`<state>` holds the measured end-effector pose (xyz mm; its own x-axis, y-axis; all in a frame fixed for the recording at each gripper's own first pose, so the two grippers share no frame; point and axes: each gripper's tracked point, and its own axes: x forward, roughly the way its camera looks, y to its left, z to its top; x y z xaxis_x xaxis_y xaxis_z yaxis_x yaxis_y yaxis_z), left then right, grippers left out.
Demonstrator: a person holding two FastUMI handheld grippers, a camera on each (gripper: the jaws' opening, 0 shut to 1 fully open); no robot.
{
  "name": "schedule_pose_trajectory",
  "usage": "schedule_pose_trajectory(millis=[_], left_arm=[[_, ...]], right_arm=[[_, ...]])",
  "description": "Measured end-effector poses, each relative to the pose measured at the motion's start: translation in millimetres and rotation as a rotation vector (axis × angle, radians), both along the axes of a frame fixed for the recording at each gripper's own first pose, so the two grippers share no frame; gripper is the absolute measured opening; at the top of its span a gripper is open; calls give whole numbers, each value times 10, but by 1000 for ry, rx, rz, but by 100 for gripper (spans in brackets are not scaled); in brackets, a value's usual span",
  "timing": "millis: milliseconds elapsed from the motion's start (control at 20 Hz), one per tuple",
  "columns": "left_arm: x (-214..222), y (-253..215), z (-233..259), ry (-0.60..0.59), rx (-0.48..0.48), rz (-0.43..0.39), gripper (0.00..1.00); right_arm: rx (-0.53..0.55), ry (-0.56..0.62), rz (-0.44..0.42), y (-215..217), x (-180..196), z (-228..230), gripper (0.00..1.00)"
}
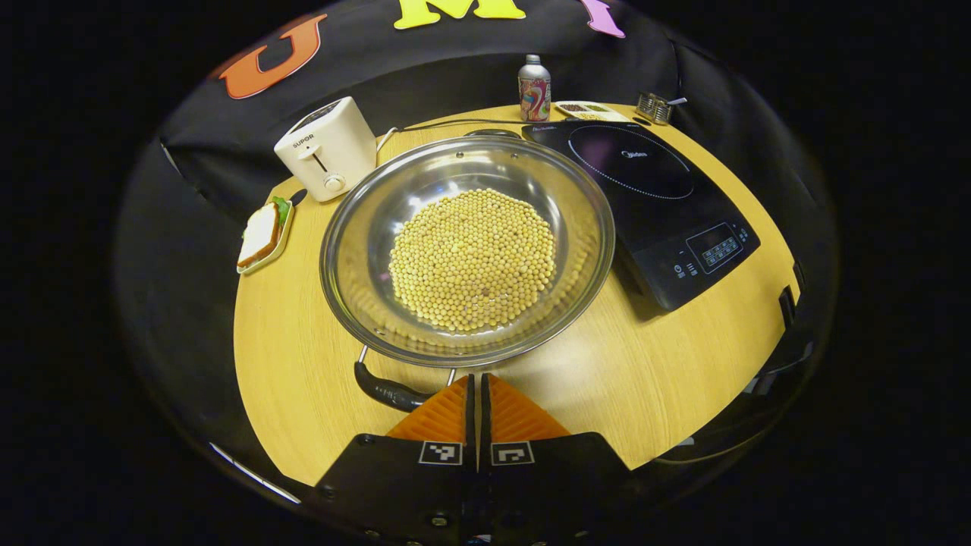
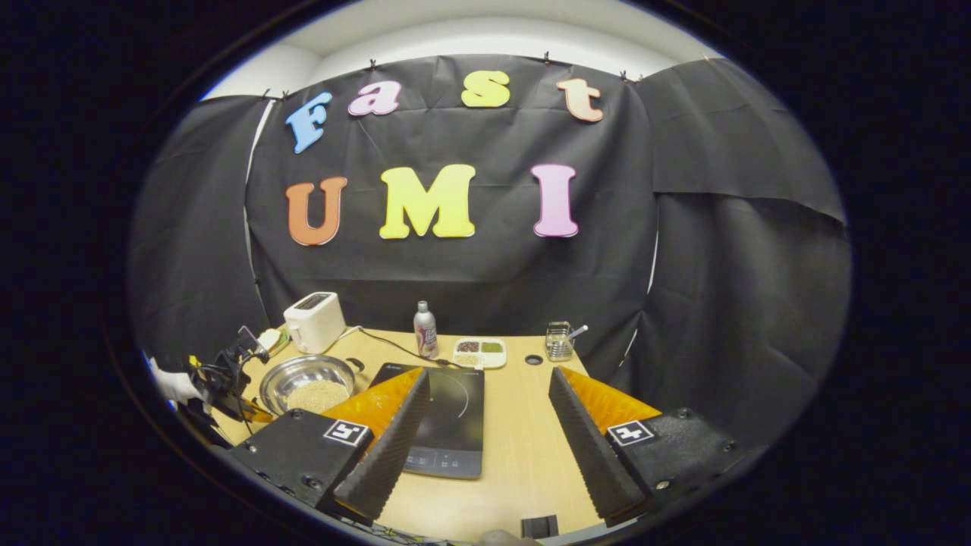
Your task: First push the handle of the pot to place it horizontally, then grasp the pot with both hands and set it on the induction cooktop.
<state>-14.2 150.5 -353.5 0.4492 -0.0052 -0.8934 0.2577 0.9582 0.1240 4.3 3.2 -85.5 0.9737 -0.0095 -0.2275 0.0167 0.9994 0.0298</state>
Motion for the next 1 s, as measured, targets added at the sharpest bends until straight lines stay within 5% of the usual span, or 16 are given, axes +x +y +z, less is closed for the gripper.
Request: schedule_pose_trajectory(millis=[700, 750, 850, 900, 1000], left_arm=[[42, 395, -27, 12, 22, 39, 0], [45, 420, -19, 10, 22, 44, 8], [76, 491, -26, 7, 26, 52, 0], [95, 521, -27, 9, 30, 55, 9], [119, 581, -15, 4, 36, 61, 8]], right_arm=[[-22, 29, 0, 1, 16, -110, 99], [-21, 30, 1, -1, 6, -104, 99], [-24, 32, -1, -10, -2, -118, 99], [-25, 33, -3, -12, -18, -114, 99], [-27, 32, -5, -16, -36, -116, 99]])
